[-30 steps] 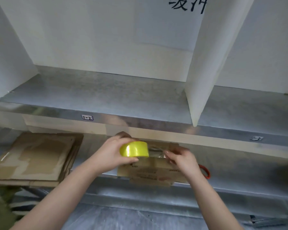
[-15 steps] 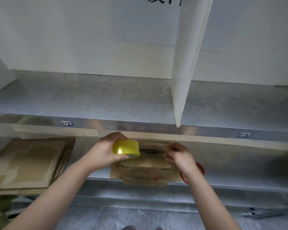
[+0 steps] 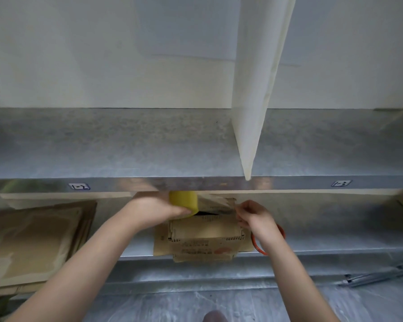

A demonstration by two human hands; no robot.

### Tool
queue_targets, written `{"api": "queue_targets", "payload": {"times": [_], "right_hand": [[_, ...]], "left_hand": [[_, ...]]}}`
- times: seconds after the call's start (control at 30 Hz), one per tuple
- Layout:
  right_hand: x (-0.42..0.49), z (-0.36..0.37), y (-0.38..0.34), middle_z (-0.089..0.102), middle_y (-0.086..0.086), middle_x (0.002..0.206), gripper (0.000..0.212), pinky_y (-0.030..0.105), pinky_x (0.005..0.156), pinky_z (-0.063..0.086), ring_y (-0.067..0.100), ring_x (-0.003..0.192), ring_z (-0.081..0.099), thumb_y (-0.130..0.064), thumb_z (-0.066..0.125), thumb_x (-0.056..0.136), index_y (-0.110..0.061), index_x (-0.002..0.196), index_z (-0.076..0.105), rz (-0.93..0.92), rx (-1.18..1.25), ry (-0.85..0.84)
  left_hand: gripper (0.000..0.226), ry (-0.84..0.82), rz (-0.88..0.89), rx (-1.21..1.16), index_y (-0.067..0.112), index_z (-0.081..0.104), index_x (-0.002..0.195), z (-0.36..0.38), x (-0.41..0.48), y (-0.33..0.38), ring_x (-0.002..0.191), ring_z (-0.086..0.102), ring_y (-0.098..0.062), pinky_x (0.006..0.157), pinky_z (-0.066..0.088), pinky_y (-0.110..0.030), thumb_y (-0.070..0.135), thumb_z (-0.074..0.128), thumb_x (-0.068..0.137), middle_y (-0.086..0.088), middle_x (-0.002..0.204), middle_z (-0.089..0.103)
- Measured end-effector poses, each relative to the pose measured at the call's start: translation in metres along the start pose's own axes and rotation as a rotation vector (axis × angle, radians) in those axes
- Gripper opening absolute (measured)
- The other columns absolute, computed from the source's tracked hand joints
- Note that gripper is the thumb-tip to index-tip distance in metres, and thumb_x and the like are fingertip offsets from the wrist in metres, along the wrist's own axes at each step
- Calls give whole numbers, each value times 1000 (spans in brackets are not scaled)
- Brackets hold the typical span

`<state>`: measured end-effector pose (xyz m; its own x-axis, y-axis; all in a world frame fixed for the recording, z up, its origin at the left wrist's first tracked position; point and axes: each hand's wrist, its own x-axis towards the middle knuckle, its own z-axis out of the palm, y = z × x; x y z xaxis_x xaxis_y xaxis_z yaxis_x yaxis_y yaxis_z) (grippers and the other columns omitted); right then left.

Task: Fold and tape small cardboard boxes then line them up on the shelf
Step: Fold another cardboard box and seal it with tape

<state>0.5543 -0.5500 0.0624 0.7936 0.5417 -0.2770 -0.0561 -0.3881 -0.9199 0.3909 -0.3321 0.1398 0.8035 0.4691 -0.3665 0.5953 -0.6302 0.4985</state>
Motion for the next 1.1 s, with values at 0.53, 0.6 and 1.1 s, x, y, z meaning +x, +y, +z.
{"api": "queue_targets", "payload": {"times": [0.53, 0.6, 1.1], "right_hand": [[11, -2, 31, 67, 6, 77, 10, 48, 84, 54, 24, 79, 67, -9, 59, 95, -6, 85, 61, 142, 194, 80], [12, -9, 34, 64, 4, 73, 13, 43, 77, 52, 24, 77, 64, -12, 60, 94, -8, 81, 60, 121, 153, 81], [50, -12, 76, 58, 7, 71, 13, 28, 54, 46, 17, 61, 55, -15, 52, 100, -7, 93, 58, 395, 310, -80]], "left_hand": [[56, 155, 376, 191, 50, 39, 134, 45, 21, -7, 126, 44, -10, 97, 31, -27, 61, 59, 83, 21, 137, 48], [55, 185, 387, 216, 50, 39, 133, 50, 23, -4, 126, 46, -10, 98, 31, -28, 59, 60, 84, 22, 137, 49], [52, 257, 231, 221, 44, 47, 114, 78, 32, 28, 110, 55, -17, 93, 41, -33, 60, 72, 71, 14, 117, 60]]}}
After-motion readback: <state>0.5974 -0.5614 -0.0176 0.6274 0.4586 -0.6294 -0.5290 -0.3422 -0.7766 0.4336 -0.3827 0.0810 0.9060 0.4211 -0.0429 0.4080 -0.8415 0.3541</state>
